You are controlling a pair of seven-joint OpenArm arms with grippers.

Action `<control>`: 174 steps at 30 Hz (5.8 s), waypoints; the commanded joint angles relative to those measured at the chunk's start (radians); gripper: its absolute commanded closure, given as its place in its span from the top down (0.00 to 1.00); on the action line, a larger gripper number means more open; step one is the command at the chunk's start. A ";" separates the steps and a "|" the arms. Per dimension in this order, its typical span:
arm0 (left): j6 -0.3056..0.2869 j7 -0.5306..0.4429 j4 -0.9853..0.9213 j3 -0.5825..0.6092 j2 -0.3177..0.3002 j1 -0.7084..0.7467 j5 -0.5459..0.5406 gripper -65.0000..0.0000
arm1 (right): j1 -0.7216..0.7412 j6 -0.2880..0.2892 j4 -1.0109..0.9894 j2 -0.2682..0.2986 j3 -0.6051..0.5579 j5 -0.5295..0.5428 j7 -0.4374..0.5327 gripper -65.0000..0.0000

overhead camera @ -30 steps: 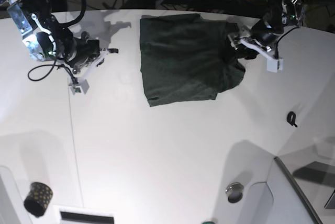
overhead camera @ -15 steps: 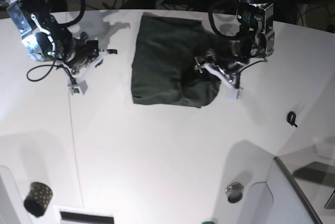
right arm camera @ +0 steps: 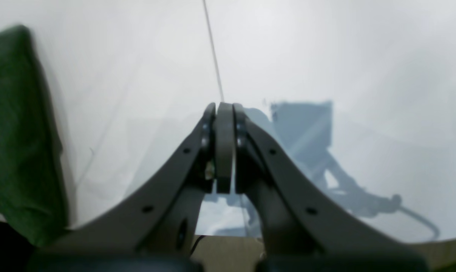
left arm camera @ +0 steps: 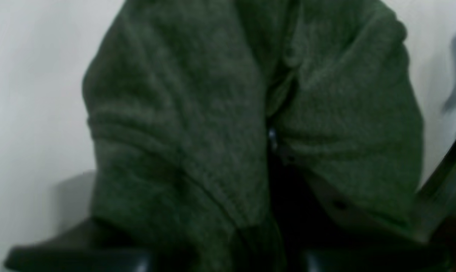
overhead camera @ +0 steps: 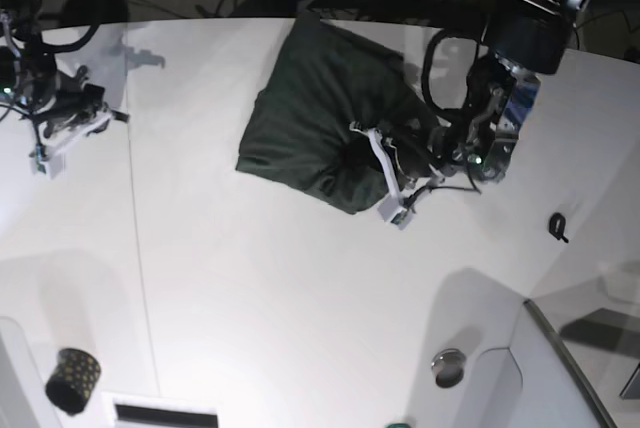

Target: Layout the t-shirt on the table in an organized manner, then fold the t-shirt properly

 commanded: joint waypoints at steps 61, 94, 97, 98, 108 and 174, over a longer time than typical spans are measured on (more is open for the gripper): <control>0.013 0.047 0.146 0.509 0.278 -0.282 0.832 0.99 | -0.052 0.056 0.016 0.008 0.075 0.001 0.010 0.01; 0.016 -0.174 0.776 -0.507 0.217 0.582 0.730 0.00 | 0.093 0.060 0.152 -0.016 -0.410 0.001 0.108 0.01; 0.016 -0.230 0.785 -0.586 0.212 0.624 0.553 0.00 | 0.096 0.060 0.198 -0.013 -0.459 -0.001 0.115 0.01; 0.016 -0.249 0.776 -0.613 0.211 0.634 0.487 0.00 | 0.104 0.060 0.208 -0.013 -0.473 -0.001 0.115 0.01; 0.013 -0.493 0.620 -0.698 0.195 0.703 0.222 0.00 | 0.043 0.060 0.202 0.014 -0.526 -0.001 0.307 0.01; 0.013 -0.493 0.624 -0.803 0.123 1.009 0.387 0.00 | -0.405 0.054 0.278 0.182 -0.273 -0.001 0.352 0.01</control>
